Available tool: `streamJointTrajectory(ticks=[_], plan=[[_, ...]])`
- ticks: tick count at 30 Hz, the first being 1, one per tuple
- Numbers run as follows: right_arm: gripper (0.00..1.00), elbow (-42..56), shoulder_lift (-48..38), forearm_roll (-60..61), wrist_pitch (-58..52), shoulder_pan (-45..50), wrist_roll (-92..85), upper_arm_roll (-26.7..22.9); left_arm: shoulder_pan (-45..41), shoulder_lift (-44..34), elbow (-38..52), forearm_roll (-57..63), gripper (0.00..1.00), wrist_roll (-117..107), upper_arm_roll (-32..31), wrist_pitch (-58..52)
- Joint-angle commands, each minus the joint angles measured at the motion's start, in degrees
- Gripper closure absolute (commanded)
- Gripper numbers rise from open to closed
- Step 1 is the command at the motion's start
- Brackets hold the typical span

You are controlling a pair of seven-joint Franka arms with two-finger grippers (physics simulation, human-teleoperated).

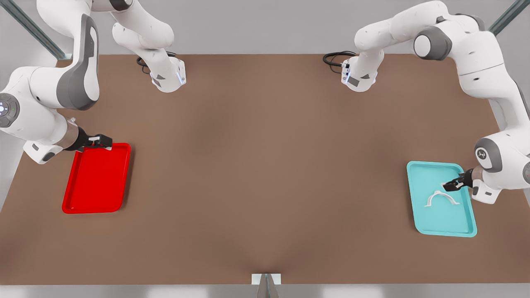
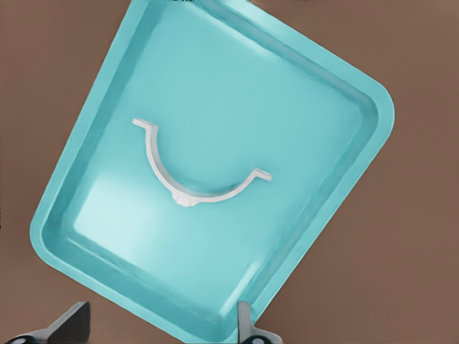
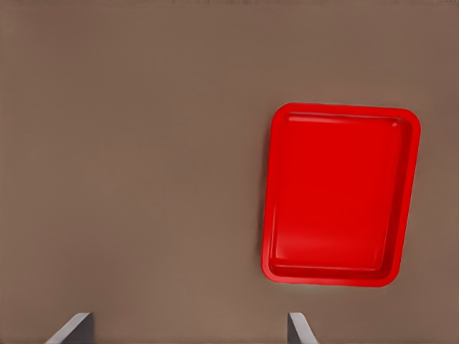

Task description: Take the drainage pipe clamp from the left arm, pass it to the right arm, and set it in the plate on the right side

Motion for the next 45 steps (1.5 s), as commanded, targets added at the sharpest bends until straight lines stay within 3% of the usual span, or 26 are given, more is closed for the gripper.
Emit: streamJointTrajectory(ticks=[1, 7, 15, 19, 20, 21, 26, 34, 42, 45], plan=[[0.0, 0.0, 0.0, 0.1, 0.3, 0.0, -1.3, 0.0, 0.9, 0.8, -3.4, -0.3, 0.0, -16.4, 0.9, 18.6], [0.0, 0.0, 0.1, 0.2, 0.3, 0.0, -1.3, 0.0, 2.4, 7.3, -3.9, -3.2, 0.0, -19.7, 1.5, 29.4], [0.0, -0.1, 0.3, 0.0, 0.2, 0.1, -1.2, 0.0, 3.1, 11.0, -3.4, -3.3, 0.0, -19.5, 1.5, 32.4], [0.0, -0.1, 0.5, -1.4, -0.5, 1.1, -0.7, 0.4, 2.9, 11.4, -3.4, 3.6, 0.0, -18.0, 1.5, 32.0], [0.0, -0.1, 0.7, -1.5, -0.5, 1.6, -0.6, 0.4, 2.9, 11.5, -3.5, 3.9, 0.03, -18.1, 1.5, 32.0], [0.0, -0.1, 0.7, -1.5, -0.5, 1.5, -0.6, 0.4, 2.9, 11.6, -3.5, 3.9, 0.16, -18.0, 1.5, 32.0], [0.0, 0.0, 0.8, -1.5, -0.3, 1.6, -0.5, 0.4, 3.0, 12.2, -3.5, 3.3, 0.18, -18.3, 1.5, 31.5], [0.0, 0.3, 0.8, -1.9, 0.0, 1.6, -0.4, 0.4, 3.1, 12.1, -3.6, 3.3, 0.55, -18.3, 1.5, 31.1], [0.0, 0.0, 0.8, -3.4, -0.4, 1.9, -0.6, 0.5, 3.0, 12.1, -3.4, 2.7, 0.58, -18.5, 1.4, 28.6], [0.0, -0.1, 0.8, -3.4, -0.4, 1.9, -0.6, 0.5, 3.0, 12.1, -3.0, 1.9, 0.71, -18.5, 1.4, 28.6]])
